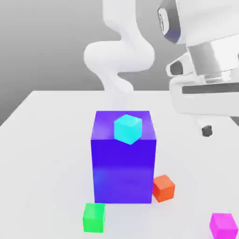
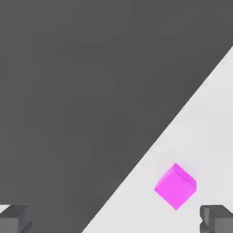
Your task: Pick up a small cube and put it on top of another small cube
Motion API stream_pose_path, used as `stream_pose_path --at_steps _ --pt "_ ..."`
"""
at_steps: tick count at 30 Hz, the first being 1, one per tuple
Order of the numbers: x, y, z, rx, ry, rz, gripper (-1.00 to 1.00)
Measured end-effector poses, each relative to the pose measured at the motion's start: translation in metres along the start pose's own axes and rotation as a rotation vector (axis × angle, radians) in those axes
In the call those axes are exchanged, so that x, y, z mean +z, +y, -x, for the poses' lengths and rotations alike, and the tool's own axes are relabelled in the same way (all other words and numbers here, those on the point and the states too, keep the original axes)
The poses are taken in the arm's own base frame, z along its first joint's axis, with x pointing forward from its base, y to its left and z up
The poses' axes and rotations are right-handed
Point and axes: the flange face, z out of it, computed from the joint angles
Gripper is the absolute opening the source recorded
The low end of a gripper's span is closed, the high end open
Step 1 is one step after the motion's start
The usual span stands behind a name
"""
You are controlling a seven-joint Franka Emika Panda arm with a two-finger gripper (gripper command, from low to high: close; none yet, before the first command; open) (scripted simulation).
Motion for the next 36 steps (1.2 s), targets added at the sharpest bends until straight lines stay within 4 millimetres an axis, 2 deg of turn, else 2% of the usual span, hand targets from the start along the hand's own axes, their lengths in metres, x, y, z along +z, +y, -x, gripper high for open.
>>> stream_pose_path --at_steps 10,14,17,18,23,24,26,28,29,31,36 --pt "0.139 0.044 0.013 0.411 0.195 0.057 0.00" --pt "0.187 0.065 0.011 0.546 0.275 0.026 0.00" --pt "0.230 0.071 0.001 0.565 0.287 0.018 0.00" --pt "0.243 0.073 -0.003 0.566 0.288 0.018 -1.00" --pt "0.243 0.072 -0.003 0.566 0.286 0.016 -1.00" --pt "0.249 0.073 -0.005 0.568 0.286 0.016 -1.00" --pt "0.236 0.072 0.000 0.567 0.287 0.015 -1.00" --pt "0.210 0.069 0.007 0.567 0.288 0.015 -1.00" --pt "0.196 0.065 0.010 0.566 0.283 0.012 -1.00" --pt "0.174 0.039 0.009 0.520 0.260 -0.009 -1.00" --pt "0.174 0.009 -0.020 0.301 0.309 0.026 -1.00"
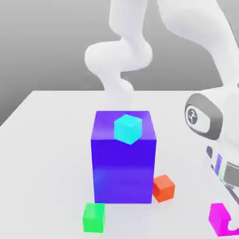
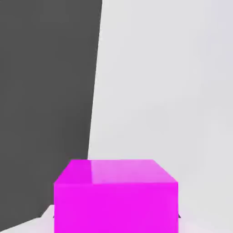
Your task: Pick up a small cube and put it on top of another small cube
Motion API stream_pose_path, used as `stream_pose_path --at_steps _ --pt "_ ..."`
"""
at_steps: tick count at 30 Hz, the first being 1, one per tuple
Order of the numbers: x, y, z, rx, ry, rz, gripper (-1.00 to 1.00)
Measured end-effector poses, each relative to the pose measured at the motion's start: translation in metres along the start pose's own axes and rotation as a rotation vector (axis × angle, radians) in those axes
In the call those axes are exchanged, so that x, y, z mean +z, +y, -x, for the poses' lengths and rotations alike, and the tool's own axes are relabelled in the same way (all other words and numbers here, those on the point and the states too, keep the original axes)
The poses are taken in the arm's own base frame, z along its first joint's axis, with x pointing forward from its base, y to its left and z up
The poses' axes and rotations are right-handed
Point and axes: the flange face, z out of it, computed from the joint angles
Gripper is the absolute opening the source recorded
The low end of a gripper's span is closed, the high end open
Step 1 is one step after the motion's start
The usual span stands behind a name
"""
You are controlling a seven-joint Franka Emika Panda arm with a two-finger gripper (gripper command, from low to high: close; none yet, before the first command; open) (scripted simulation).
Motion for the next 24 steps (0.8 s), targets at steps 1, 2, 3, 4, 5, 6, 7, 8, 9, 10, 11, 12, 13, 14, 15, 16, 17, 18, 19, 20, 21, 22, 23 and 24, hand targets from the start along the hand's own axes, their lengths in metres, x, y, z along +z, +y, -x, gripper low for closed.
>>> stream_pose_path --at_steps 1,2,3,4,5,6,7,8,9,10,11,12,13,14,15,16,17,18,19,20,21,22,23,24 --pt "0.003 -0.006 -0.004 -0.047 0.013 0.003 -1.00" --pt "0.006 -0.013 -0.009 -0.094 0.026 0.007 -1.00" --pt "0.010 -0.019 -0.013 -0.141 0.038 0.011 -1.00" --pt "0.013 -0.025 -0.018 -0.188 0.051 0.016 -1.00" --pt "0.016 -0.031 -0.023 -0.235 0.062 0.022 -1.00" --pt "0.019 -0.037 -0.028 -0.282 0.074 0.029 -1.00" --pt "0.022 -0.043 -0.033 -0.329 0.084 0.036 -1.00" --pt "0.025 -0.049 -0.038 -0.375 0.095 0.043 -1.00" --pt "0.028 -0.054 -0.043 -0.422 0.105 0.052 -1.00" --pt "0.031 -0.060 -0.049 -0.468 0.114 0.060 -1.00" --pt "0.034 -0.066 -0.054 -0.515 0.122 0.070 -1.00" --pt "0.037 -0.072 -0.060 -0.561 0.130 0.079 -1.00" --pt "0.039 -0.077 -0.066 -0.607 0.137 0.089 -1.00" --pt "0.042 -0.083 -0.071 -0.653 0.144 0.100 -1.00" --pt "0.045 -0.088 -0.077 -0.699 0.150 0.110 -1.00" --pt "0.047 -0.094 -0.083 -0.745 0.156 0.121 -1.00" --pt "0.049 -0.099 -0.090 -0.791 0.161 0.132 -1.00" --pt "0.052 -0.104 -0.096 -0.836 0.165 0.143 -1.00" --pt "0.054 -0.110 -0.102 -0.882 0.169 0.155 -1.00" --pt "0.056 -0.115 -0.108 -0.927 0.172 0.166 -1.00" --pt "0.058 -0.120 -0.115 -0.972 0.174 0.178 -1.00" --pt "0.060 -0.125 -0.122 -1.017 0.177 0.189 -1.00" --pt "0.062 -0.130 -0.128 -1.062 0.178 0.201 -1.00" --pt "0.064 -0.135 -0.135 -1.107 0.179 0.213 -1.00"
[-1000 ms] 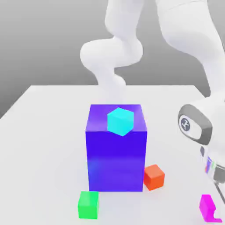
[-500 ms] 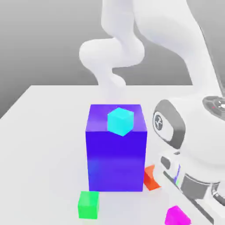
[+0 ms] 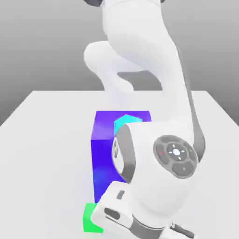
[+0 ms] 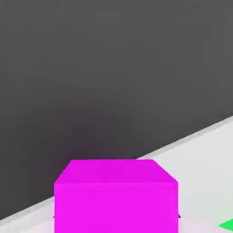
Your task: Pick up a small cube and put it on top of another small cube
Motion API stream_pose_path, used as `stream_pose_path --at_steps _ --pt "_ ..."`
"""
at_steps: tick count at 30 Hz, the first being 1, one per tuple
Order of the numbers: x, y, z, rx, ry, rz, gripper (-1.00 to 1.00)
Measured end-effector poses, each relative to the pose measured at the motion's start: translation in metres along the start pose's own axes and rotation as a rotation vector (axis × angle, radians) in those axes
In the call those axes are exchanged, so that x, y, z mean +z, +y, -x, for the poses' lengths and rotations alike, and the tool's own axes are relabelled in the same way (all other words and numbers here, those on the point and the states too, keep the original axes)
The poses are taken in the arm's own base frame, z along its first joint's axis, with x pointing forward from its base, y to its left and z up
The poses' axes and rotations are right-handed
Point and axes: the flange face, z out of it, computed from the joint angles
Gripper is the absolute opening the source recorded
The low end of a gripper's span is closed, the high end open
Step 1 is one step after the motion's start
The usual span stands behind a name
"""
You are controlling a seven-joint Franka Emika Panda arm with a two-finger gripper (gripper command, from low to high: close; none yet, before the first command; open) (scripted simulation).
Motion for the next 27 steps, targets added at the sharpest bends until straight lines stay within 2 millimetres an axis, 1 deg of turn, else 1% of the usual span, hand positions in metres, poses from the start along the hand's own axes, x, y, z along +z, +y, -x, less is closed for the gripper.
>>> stream_pose_path --at_steps 7,14,21,27 --pt "0.019 0.026 -0.052 -0.313 -0.001 0.048 -1.00" --pt "0.035 0.059 -0.105 -0.617 -0.008 0.085 -1.00" --pt "0.046 0.100 -0.159 -0.906 -0.012 0.117 -1.00" --pt "0.053 0.143 -0.205 -1.141 -0.012 0.150 -1.00"
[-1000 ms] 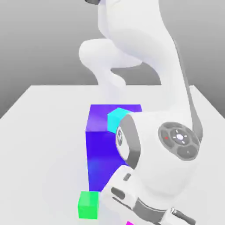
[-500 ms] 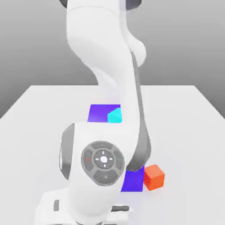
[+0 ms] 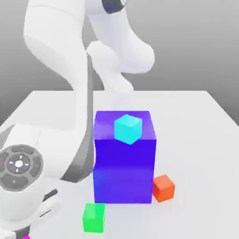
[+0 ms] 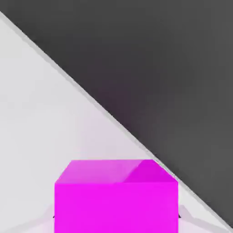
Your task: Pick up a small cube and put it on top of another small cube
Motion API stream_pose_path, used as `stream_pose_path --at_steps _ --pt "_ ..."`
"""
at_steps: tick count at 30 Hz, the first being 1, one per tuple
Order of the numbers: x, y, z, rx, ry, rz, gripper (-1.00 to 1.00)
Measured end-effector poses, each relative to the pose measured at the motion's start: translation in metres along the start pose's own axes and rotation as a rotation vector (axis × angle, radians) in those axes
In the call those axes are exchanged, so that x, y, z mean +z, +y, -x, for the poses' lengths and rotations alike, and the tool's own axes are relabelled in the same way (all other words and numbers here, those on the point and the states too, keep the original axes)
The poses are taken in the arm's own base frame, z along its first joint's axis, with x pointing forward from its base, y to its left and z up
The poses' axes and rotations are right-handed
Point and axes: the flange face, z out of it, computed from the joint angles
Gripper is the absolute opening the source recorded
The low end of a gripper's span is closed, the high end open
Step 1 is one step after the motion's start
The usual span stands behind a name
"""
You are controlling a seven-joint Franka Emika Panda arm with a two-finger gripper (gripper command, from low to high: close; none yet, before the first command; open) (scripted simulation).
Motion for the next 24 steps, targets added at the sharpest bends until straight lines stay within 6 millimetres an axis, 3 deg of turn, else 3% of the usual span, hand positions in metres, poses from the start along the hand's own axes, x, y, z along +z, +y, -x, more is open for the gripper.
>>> stream_pose_path --at_steps 12,14,18,24 --pt "0.026 0.122 0.061 -0.429 -0.029 0.084 -1.00" --pt "0.034 0.115 0.064 -0.536 -0.032 0.064 -1.00" --pt "0.045 0.081 0.063 -0.776 -0.015 0.008 -1.00" --pt "0.043 0.034 0.064 -1.129 0.053 -0.043 -1.00"
